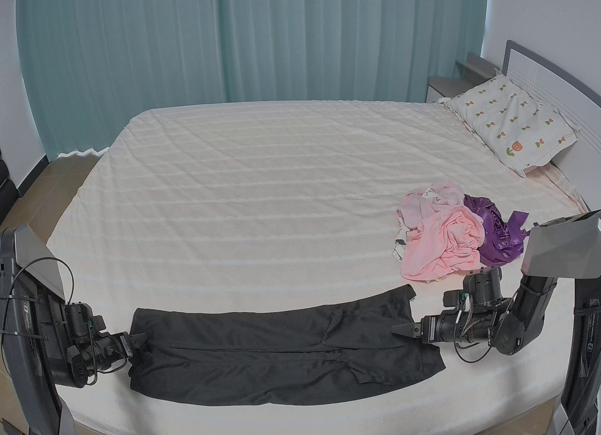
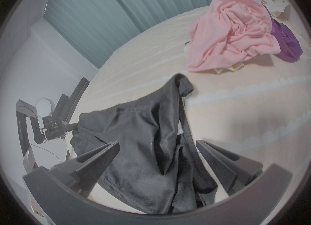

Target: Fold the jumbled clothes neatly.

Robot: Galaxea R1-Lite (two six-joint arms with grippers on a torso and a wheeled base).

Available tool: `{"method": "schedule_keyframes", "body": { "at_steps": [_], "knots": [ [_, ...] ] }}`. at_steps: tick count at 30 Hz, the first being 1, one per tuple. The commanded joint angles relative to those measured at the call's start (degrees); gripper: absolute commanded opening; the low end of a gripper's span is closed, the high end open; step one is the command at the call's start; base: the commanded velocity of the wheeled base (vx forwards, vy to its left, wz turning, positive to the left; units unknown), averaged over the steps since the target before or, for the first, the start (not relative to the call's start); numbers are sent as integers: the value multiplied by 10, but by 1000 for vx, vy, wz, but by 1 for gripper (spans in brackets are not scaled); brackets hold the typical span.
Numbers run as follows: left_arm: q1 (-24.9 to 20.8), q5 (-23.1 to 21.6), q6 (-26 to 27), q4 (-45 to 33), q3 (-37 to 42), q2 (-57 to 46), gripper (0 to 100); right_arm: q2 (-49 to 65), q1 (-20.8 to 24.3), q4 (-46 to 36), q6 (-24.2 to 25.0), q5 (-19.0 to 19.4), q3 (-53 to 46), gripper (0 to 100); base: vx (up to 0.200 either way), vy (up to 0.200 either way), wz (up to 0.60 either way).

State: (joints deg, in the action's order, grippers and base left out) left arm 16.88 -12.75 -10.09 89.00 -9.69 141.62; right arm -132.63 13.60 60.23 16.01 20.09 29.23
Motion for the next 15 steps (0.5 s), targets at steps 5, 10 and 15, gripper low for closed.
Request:
{"method": "schedule_keyframes", "body": {
  "at_steps": [5, 10, 15],
  "knots": [
    [47, -27, -98, 10, -4, -67, 100, 40, -9, 35, 39, 0, 15, 100, 0, 0, 0],
    [50, -37, -209, 10, -33, -116, 100, 52, 7, 29, 70, -5, 47, 100, 0, 0, 0],
    [27, -36, -308, 10, -42, -159, 100, 51, 38, 26, 82, -15, 63, 100, 0, 0, 0]
  ]
}}
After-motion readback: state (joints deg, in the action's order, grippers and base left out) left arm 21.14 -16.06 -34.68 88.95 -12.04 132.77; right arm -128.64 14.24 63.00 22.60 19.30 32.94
